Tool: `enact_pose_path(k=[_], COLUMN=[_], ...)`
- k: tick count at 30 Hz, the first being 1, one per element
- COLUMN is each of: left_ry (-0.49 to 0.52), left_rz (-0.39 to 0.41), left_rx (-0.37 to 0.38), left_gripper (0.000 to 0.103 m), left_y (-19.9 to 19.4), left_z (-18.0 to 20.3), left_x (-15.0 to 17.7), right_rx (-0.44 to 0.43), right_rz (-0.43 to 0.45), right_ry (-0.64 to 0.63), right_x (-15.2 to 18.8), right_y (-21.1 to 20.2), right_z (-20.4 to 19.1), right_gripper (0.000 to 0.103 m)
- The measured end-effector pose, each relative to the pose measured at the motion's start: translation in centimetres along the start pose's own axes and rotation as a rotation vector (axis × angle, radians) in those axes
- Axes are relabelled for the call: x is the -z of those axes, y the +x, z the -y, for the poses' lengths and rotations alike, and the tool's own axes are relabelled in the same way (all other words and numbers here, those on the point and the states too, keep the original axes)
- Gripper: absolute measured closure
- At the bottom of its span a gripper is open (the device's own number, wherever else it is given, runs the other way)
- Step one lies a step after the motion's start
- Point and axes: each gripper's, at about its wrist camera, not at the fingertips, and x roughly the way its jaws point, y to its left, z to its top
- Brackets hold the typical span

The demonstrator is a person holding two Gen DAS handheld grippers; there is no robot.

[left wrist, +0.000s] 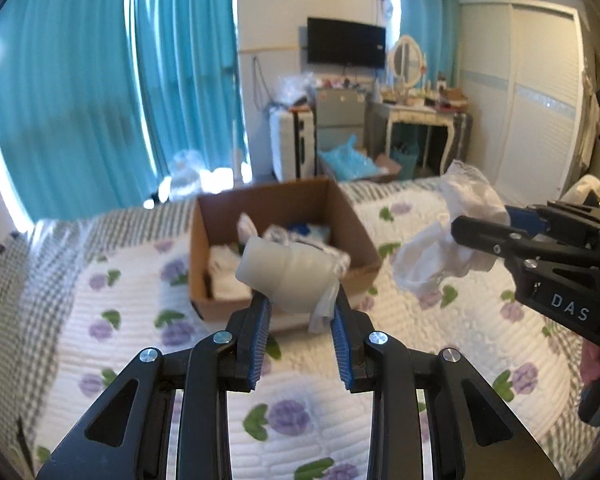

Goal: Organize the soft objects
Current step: 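Carry lace cloth and sock over the cardboard box and open both grippers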

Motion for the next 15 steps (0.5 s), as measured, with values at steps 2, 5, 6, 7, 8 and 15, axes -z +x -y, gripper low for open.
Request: enact_pose_path(k=[2,5,6,7,8,15], left_ry=[0.006,0.011,0.012,0.014,0.016,0.002], left_rz=[0.021,0.041,0.045,0.048,0.049,0.014], left_rx=[-0.007,-0.011,-0.011,-0.01,-0.011,-0.035], left_gripper=[0.075,0.075,0.075,0.075,0.075,0.074], left_y=[-0.4,0.0,0.3,0.6,0.9,6.8], left_z=[-0.5,-1.2,-1.5,-1.8,-2.0,-4.5], left_x=[-0.8,-2.0,-2.4,-2.8,-3.1,-5.3], right_rx=[-0.003,-0.007,-0.009,-0.01,-0.011,-0.023], right_rz=[0.018,0.046,0.054,0.06,0.065,0.068], right_ry=[-0.012,-0.033,-0.037,-0.041,-0.045,-0.064], right_x=[-1.0,-2.7,-3.3,-3.8,-4.4,-7.5], right_y=[-0.2,-0.2,0.1,0.3,0.7,5.8], right_z=[-0.4,-1.0,-1.2,-1.3,-1.4,-1.7], right_gripper=[0.074,0.074,0.074,0.074,0.074,0.074])
